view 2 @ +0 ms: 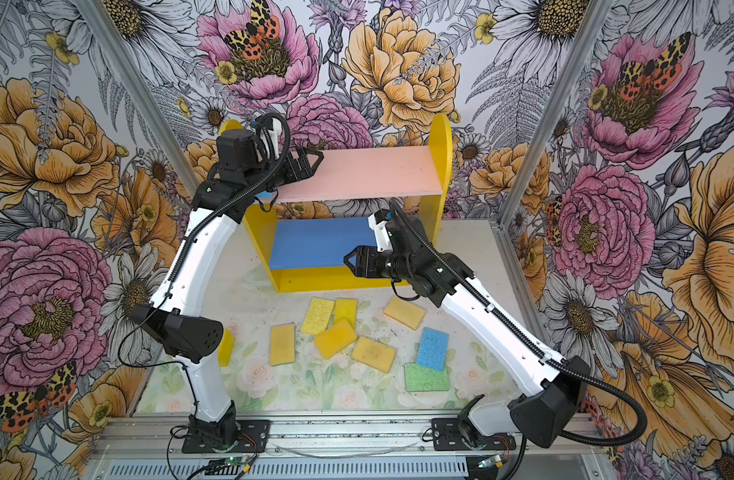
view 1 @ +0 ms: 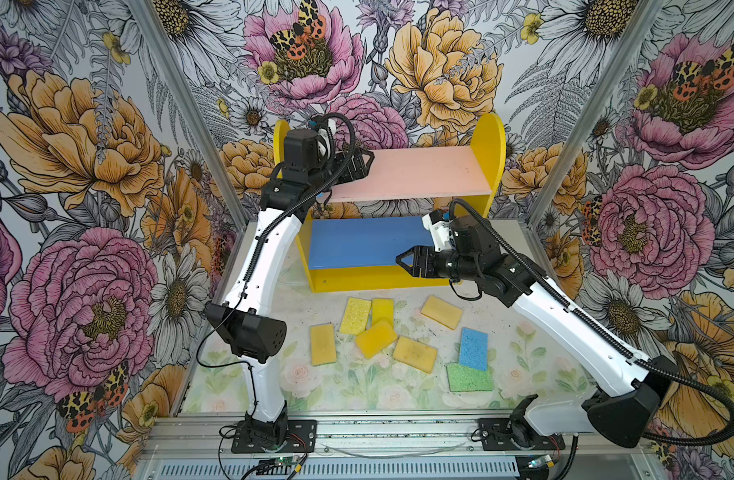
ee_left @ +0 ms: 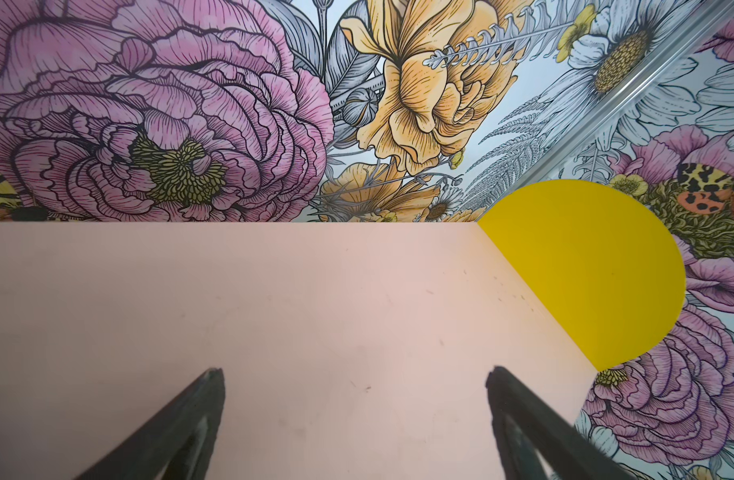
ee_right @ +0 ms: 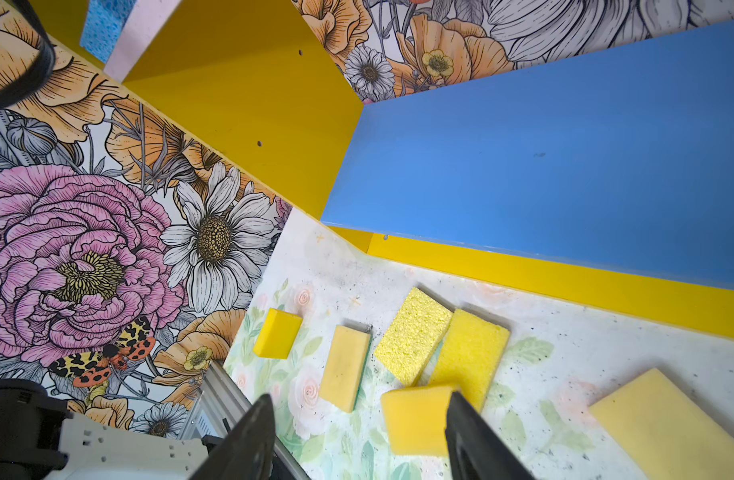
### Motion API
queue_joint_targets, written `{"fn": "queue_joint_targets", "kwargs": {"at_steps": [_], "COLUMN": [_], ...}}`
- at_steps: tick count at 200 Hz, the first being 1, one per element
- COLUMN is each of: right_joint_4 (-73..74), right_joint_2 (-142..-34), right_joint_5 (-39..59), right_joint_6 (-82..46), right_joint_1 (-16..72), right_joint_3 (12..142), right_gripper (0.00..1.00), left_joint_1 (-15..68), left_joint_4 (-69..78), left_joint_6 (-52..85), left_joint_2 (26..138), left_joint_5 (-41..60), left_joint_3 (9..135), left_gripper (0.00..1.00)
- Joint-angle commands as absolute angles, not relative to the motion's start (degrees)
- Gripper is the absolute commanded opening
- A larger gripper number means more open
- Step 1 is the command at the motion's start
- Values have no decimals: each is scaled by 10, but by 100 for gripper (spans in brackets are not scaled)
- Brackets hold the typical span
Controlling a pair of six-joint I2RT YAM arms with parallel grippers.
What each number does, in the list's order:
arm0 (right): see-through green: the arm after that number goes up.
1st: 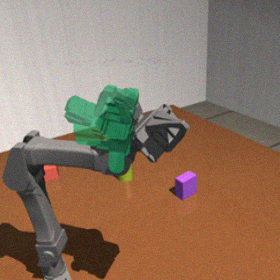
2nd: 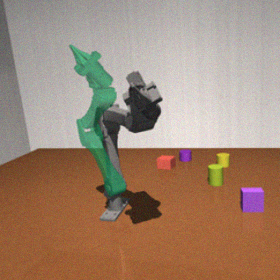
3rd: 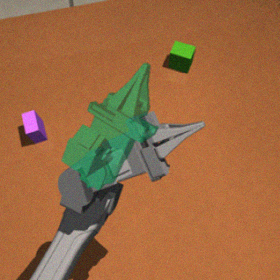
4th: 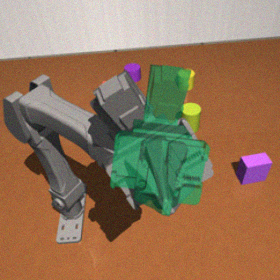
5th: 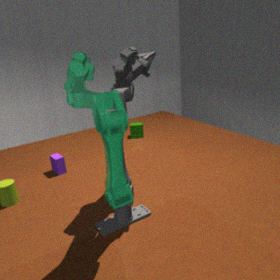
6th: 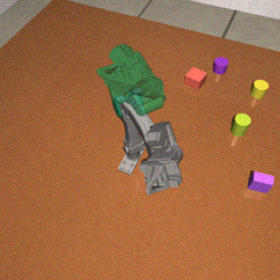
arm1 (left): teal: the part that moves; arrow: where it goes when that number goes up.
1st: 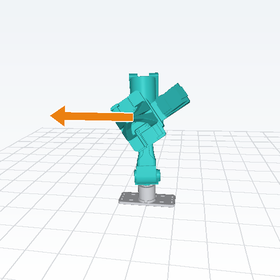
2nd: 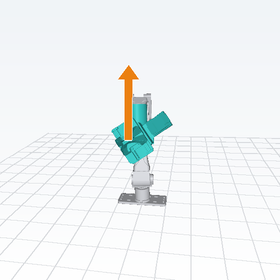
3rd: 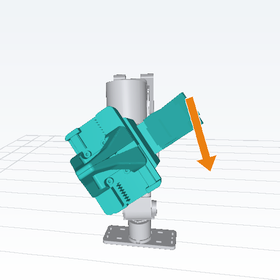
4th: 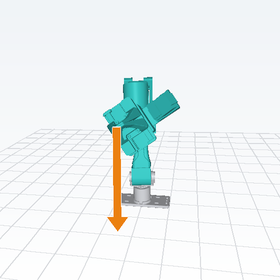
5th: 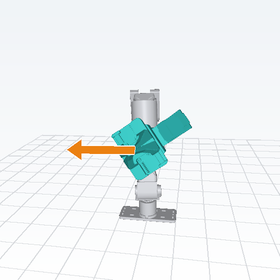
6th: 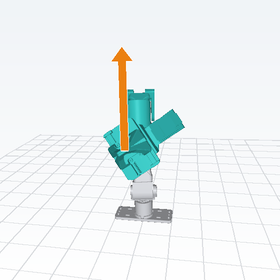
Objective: Place and organize the cleaning sponges onto the shelf
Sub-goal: 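Withdraw the right gripper below the shelf while the left gripper reaches over the pink shelf, then lower the right gripper onto the second blue sponge while the left arm draws back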
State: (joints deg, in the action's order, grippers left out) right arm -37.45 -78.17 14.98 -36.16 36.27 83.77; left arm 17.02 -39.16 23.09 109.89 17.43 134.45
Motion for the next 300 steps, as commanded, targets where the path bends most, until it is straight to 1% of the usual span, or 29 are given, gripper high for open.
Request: {"fn": "queue_joint_targets", "kwargs": {"at_steps": [1,41,56,66,82,111,125,151,166,194,227,253,300], "right_joint_4": [-362,-363,-365,-366,-375,-421,-432,-434,-434,-434,-433,-432,-431], "right_joint_2": [-758,-745,-732,-719,-700,-659,-637,-621,-626,-648,-651,-658,-660], "right_joint_5": [138,140,136,134,133,107,93,96,95,70,42,46,44], "right_joint_6": [-361,-355,-357,-362,-370,-382,-395,-428,-438,-447,-460,-466,-462], "right_joint_1": [358,358,358,357,354,345,332,275,239,178,129,107,89], "right_joint_3": [834,830,821,808,784,724,676,569,516,447,398,375,349], "right_gripper": [66,66,66,66,66,66,66,66,64,62,61,58,55], "left_joint_1": [178,229,248,262,281,331,356,367,366,355,327,302,273], "left_joint_4": [-398,-398,-398,-398,-398,-396,-395,-359,-335,-285,-249,-244,-243], "left_joint_6": [205,171,168,164,162,167,188,262,303,373,408,410,411], "left_joint_2": [1082,1071,1049,1002,937,799,736,628,571,507,479,475,469], "left_joint_5": [203,252,251,245,228,173,143,117,105,123,173,206,221], "left_joint_3": [1358,1383,1361,1330,1244,1025,919,731,632,485,422,412,404], "left_gripper": [99,99,99,99,99,99,99,99,99,99,99,99,99]}}
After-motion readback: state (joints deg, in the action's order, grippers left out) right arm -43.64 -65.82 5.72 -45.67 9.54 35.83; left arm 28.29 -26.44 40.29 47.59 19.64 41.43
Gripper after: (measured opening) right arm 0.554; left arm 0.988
